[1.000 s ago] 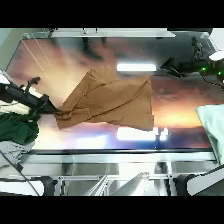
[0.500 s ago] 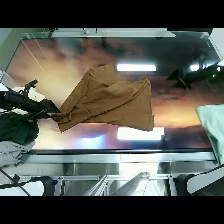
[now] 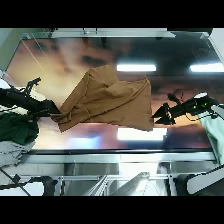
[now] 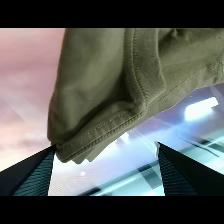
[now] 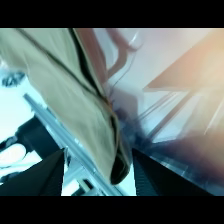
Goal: Fold the shirts.
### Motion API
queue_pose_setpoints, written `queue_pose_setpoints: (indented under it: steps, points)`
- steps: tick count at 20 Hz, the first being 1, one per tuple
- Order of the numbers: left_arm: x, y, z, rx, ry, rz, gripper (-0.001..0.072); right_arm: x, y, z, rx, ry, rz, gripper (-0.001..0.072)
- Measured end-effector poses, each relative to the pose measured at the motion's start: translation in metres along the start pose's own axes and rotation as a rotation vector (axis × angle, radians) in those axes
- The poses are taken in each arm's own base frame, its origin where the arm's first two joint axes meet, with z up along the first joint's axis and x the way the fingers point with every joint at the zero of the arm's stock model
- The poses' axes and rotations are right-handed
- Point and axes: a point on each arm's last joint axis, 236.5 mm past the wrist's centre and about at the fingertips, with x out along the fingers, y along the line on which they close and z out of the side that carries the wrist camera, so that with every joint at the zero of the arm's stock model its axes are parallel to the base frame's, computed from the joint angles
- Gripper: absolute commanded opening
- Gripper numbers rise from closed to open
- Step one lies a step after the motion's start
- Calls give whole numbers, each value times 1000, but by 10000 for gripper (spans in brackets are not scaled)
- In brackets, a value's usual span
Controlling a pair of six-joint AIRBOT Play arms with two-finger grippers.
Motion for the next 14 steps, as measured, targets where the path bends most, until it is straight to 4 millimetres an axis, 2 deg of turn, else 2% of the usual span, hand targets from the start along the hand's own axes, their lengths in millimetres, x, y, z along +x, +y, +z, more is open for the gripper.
queue_pose_setpoints:
  steps: [1,2,4,5,6,7,8,9,10,11,14]
  points:
    - [4,-3,1,16,9,2,709,5,0,-4,0,11,1,364]
    - [10,-7,0,33,26,1,709,11,0,-8,-4,29,-3,333]
    - [21,-12,-2,52,63,-6,708,25,5,-18,-18,77,-7,338]
    - [27,-12,-5,59,90,-6,706,32,7,-23,-31,98,-14,257]
    - [31,-11,-9,62,116,-3,689,40,10,-27,-47,122,-22,124]
    - [34,-6,-14,66,144,11,689,46,12,-31,-58,141,-30,101]
    - [36,-1,-18,70,168,28,659,52,14,-34,-73,157,-36,58]
    - [38,4,-21,74,186,49,485,55,15,-36,-82,166,-42,19]
    - [38,11,-24,76,200,75,191,57,17,-37,-92,168,-48,20]
    - [39,16,-25,81,208,96,14,59,19,-37,-103,168,-53,19]
    - [40,23,-19,89,194,128,13,56,26,-33,-153,130,-69,19]
